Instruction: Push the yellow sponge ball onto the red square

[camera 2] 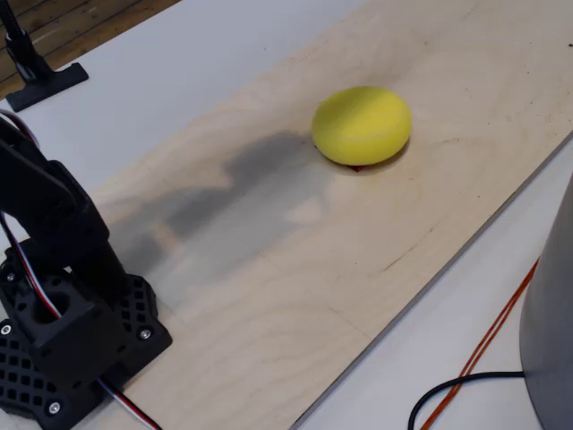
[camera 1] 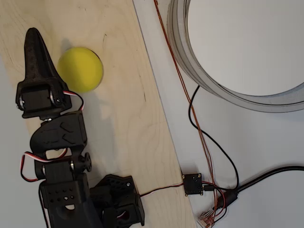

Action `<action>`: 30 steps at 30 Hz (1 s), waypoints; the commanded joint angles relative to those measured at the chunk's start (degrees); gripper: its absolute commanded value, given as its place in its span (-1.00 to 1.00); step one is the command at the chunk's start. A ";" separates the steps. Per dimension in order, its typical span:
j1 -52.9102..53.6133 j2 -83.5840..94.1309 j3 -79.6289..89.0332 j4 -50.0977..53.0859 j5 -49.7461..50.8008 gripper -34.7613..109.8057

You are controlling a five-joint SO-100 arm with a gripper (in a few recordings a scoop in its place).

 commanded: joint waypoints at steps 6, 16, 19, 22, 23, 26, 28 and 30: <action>-2.46 5.36 2.72 -1.76 -7.21 -0.06; -1.49 5.19 2.20 -4.57 -1.67 -0.53; -1.14 4.75 2.46 -4.57 0.09 -0.53; -1.93 4.83 2.29 -4.57 -2.11 -0.43; -2.72 4.92 2.64 -4.57 -5.10 -0.29; -3.78 5.62 4.31 -4.48 -7.29 -0.14; -3.78 5.45 4.13 -4.48 -7.73 -0.13; -3.78 5.36 3.96 -4.48 -7.82 -0.14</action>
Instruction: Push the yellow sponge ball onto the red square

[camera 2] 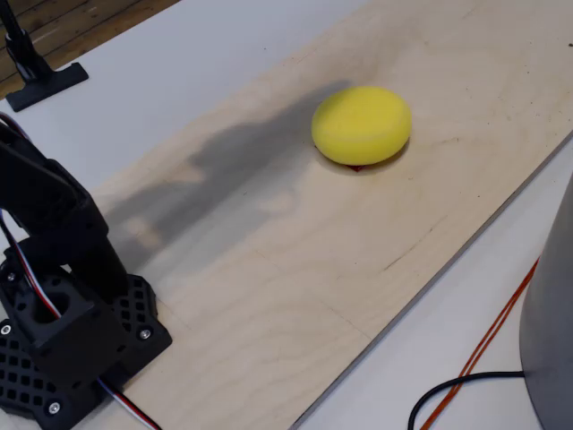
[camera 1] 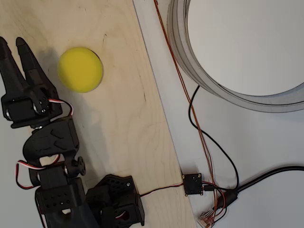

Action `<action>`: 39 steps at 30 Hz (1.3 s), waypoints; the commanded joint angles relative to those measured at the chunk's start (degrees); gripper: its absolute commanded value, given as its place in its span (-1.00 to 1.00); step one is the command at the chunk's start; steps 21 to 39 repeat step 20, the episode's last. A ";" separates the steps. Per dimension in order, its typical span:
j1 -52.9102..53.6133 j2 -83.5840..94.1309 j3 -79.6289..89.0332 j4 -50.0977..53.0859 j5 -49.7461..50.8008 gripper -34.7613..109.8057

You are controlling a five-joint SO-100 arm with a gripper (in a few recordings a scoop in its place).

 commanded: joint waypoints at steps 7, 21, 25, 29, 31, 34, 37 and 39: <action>0.97 1.49 -2.37 -0.26 2.55 -0.53; 2.02 0.44 -1.93 -0.18 5.01 -0.53; 2.02 0.44 -1.93 -0.18 5.01 -0.53; 2.02 0.44 -1.93 -0.18 5.01 -0.53; 2.02 0.44 -1.93 -0.18 5.01 -0.53; 2.02 0.44 -1.93 -0.18 5.01 -0.53; 2.02 0.44 -1.93 -0.18 5.01 -0.53; 2.02 0.44 -1.93 -0.18 5.01 -0.53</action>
